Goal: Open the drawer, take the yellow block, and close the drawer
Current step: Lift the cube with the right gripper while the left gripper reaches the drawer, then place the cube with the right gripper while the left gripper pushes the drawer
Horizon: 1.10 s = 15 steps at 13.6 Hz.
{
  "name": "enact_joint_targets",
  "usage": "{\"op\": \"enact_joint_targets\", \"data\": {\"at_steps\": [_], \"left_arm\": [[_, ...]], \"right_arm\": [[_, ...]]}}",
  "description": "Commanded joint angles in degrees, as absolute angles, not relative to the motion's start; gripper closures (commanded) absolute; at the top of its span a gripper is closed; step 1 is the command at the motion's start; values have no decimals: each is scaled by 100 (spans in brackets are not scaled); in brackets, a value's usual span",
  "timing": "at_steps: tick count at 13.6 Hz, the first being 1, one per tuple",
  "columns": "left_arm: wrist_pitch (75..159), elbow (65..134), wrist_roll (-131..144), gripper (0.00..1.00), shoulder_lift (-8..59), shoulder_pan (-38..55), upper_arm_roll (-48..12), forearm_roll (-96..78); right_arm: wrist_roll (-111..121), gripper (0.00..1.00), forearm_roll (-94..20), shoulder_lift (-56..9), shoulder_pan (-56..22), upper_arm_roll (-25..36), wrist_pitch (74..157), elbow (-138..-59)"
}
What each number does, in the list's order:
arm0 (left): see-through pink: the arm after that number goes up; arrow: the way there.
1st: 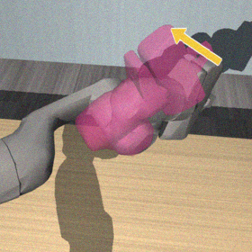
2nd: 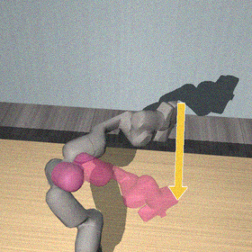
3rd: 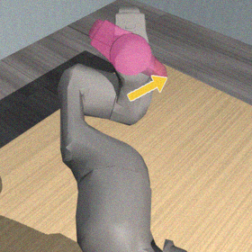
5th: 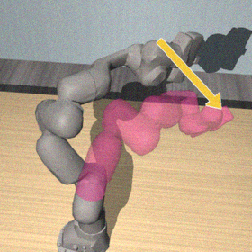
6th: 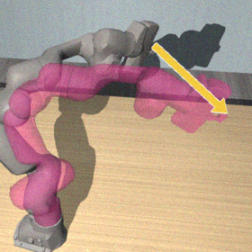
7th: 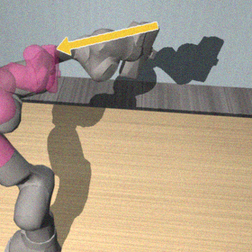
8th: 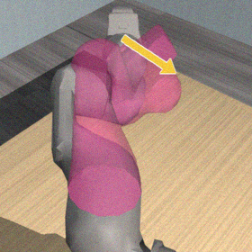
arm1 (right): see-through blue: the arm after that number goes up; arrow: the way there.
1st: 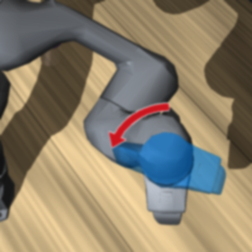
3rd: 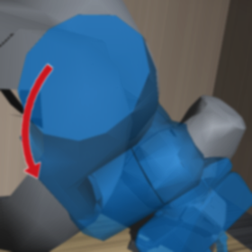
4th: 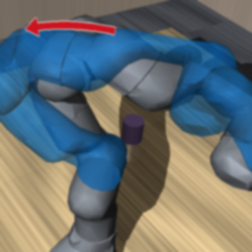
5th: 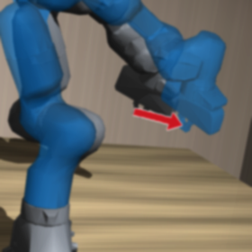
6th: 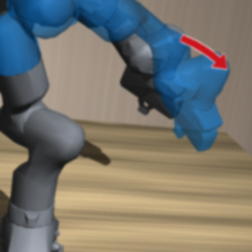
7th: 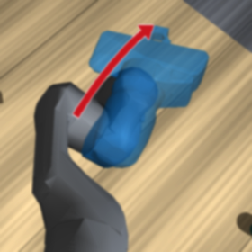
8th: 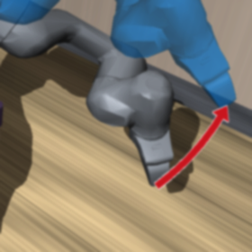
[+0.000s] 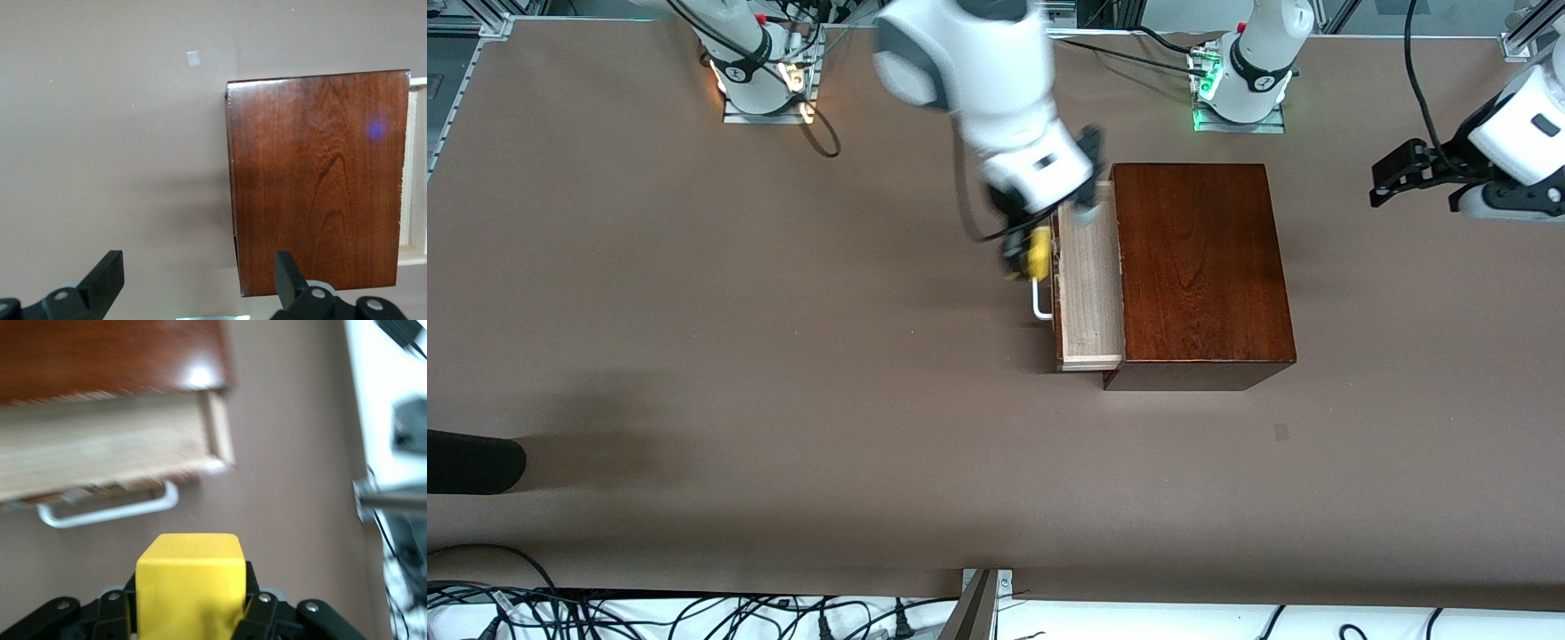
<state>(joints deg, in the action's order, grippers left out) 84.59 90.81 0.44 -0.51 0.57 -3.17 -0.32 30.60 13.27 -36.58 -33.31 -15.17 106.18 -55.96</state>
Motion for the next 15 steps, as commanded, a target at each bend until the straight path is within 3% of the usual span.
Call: {"op": "enact_joint_targets", "data": {"at_steps": [1,3,5,8,13,15], "left_arm": [[8095,8534,-70,0,316,105,-439,-35],[7981,8578,-149,0,377,166,-893,-245],[7832,8569,-185,0,597,228,-1561,-508],[7848,8473,-115,0,1175,587,-2415,-632],[8436,6946,-175,0,3117,1810,-2601,-923],[9232,6951,-882,0,3365,2152,-2575,-835]], "right_arm": [[3023,100,740,-3384,-2500,-1600,10337,-5704],[3015,100,327,-3157,-1788,-1582,10274,-5844],[2971,100,28,-2753,-1241,-1382,10318,-6544],[2813,100,-623,-2173,-1204,-363,10362,-7713],[1576,100,-563,-1530,-1195,324,11221,-9699],[935,100,-554,-1389,-1204,465,11774,-10473]]}}
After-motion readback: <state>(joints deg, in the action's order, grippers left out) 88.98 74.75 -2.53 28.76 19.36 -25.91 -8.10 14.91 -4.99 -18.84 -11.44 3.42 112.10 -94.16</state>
